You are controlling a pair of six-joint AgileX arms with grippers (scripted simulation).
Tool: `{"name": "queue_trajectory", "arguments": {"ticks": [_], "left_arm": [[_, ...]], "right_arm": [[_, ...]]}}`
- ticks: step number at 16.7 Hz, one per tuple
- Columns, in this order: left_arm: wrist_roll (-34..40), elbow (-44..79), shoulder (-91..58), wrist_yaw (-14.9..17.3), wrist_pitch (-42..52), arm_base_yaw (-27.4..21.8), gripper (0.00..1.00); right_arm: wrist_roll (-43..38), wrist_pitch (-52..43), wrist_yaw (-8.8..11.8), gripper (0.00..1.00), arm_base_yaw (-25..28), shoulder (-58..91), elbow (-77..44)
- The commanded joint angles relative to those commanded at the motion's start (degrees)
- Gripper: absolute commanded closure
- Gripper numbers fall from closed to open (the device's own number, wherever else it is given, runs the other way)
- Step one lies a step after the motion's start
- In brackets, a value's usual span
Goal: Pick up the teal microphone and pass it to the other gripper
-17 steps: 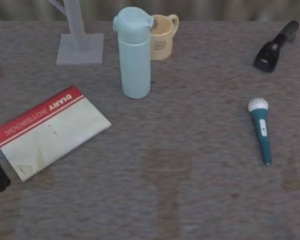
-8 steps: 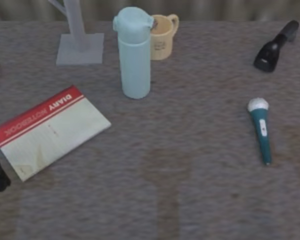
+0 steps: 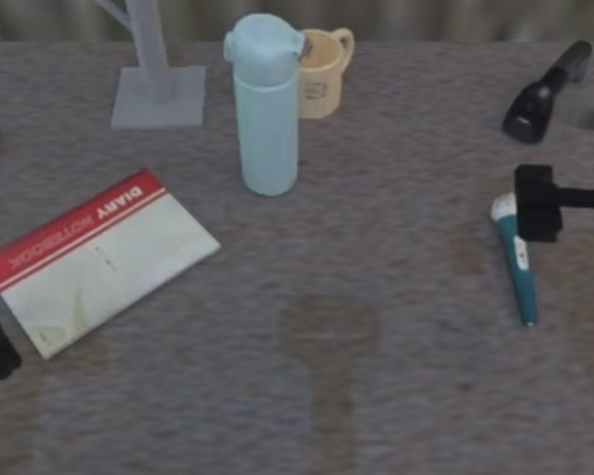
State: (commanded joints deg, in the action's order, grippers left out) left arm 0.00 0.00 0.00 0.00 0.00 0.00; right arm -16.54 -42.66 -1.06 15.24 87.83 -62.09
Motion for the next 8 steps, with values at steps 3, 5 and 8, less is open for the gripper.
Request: {"name": "queue_trajectory", "arguments": {"ticks": [3,5,8], "left_arm": [[0.0,0.0,0.0,0.0,0.0,0.0,0.00],[0.0,0.0,0.0,0.0,0.0,0.0,0.00],[0.0,0.0,0.0,0.0,0.0,0.0,0.00]], "right_arm": [[-2.0,-5.8,-0.4,0.00,1.8,10.7,-7.2],[-2.8,-8.7,-0.7,0.00,2.6,15.2,-10.1],[-3.3,-10.4,-0.9,0.00,3.0,17.7,-11.7]]}}
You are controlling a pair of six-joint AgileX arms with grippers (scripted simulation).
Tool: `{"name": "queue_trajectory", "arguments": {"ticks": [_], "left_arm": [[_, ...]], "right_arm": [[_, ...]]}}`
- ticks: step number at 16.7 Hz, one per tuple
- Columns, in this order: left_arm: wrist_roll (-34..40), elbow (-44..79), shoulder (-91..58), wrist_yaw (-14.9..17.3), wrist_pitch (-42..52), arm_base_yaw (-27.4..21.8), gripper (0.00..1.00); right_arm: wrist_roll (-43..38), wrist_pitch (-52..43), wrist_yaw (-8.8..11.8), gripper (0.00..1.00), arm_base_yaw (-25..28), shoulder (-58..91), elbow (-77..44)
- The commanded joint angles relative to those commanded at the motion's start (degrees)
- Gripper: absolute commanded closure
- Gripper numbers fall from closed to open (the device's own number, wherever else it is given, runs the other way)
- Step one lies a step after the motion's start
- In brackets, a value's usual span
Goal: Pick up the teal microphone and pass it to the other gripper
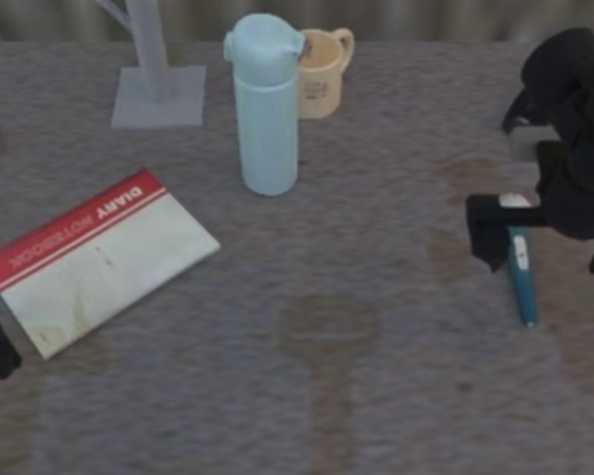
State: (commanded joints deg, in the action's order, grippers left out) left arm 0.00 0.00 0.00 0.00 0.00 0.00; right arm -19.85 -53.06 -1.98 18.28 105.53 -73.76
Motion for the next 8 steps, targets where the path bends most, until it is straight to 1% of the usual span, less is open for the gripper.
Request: {"name": "queue_trajectory", "arguments": {"ticks": [5,8], "left_arm": [[0.0,0.0,0.0,0.0,0.0,0.0,0.00],[0.0,0.0,0.0,0.0,0.0,0.0,0.00]], "right_arm": [[0.1,0.3,0.0,0.00,-0.3,0.0,0.3],[0.2,4.1,0.0,0.00,-0.2,2.3,1.8]]}}
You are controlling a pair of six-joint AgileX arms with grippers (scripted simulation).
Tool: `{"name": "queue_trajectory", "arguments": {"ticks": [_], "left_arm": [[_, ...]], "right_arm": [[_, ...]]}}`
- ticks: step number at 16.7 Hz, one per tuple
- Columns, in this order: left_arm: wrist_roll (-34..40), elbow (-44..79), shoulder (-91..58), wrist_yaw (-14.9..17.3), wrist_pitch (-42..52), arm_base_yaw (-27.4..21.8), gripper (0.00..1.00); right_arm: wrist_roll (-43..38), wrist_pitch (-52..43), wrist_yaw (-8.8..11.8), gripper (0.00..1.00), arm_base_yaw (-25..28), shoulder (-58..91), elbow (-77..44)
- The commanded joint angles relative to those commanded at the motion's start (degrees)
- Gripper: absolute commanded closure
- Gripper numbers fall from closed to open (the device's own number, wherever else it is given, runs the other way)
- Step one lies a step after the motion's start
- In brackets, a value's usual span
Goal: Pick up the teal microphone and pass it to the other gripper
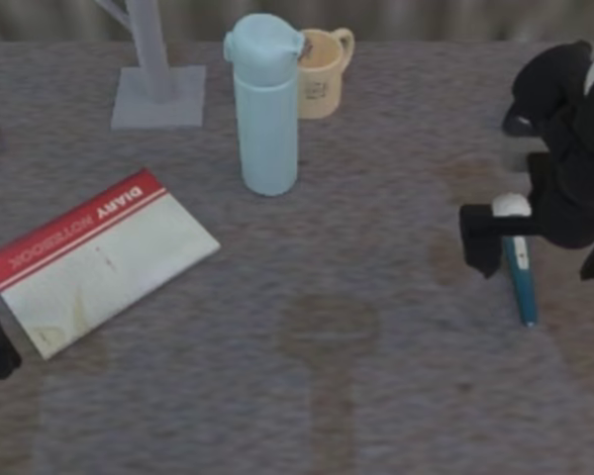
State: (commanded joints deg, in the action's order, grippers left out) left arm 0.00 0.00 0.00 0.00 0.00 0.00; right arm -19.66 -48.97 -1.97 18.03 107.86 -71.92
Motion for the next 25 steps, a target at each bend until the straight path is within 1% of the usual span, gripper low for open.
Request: {"name": "queue_trajectory", "arguments": {"ticks": [5,7,12,25], "left_arm": [[0.0,0.0,0.0,0.0,0.0,0.0,0.00],[0.0,0.0,0.0,0.0,0.0,0.0,0.00],[0.0,0.0,0.0,0.0,0.0,0.0,0.00],[0.0,0.0,0.0,0.0,0.0,0.0,0.00]], "right_arm": [[0.1,12.0,0.0,0.00,-0.2,7.0,4.7],[0.1,15.4,-0.1,0.00,-0.2,9.1,6.1],[0.1,16.4,-0.1,0.00,-0.2,9.7,6.5],[0.1,16.4,-0.1,0.98,-0.2,9.7,6.5]]}}
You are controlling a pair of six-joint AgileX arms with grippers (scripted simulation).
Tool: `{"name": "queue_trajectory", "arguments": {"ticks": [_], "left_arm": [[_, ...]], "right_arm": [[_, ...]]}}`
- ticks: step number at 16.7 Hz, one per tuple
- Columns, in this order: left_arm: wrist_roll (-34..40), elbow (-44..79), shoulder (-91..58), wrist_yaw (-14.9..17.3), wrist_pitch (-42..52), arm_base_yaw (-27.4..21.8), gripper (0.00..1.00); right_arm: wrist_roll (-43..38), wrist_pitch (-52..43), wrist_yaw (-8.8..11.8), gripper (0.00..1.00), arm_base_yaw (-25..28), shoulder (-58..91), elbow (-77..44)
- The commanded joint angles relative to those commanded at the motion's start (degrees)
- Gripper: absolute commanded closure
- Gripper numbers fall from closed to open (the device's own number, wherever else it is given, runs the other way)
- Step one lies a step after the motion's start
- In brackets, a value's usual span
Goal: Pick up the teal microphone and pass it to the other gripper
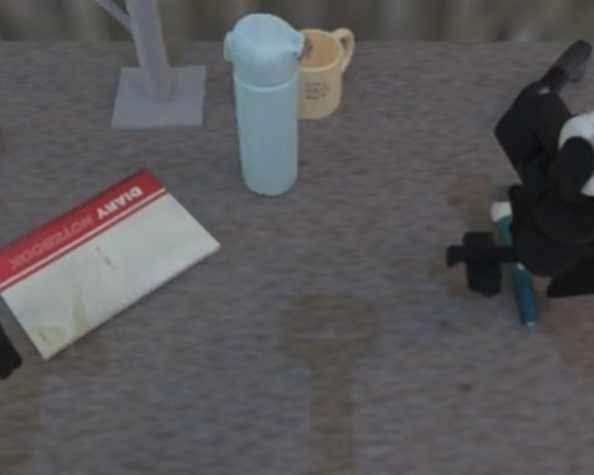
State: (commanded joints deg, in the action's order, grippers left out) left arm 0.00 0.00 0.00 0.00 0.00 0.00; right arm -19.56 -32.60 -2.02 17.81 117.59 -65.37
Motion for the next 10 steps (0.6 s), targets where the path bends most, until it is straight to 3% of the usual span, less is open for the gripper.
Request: {"name": "queue_trajectory", "arguments": {"ticks": [8,10], "left_arm": [[0.0,0.0,0.0,0.0,0.0,0.0,0.00],[0.0,0.0,0.0,0.0,0.0,0.0,0.00]], "right_arm": [[0.0,0.0,0.0,1.00,0.0,0.0,0.0],[0.6,-1.6,-1.0,1.00,0.1,-3.6,-1.5]]}}
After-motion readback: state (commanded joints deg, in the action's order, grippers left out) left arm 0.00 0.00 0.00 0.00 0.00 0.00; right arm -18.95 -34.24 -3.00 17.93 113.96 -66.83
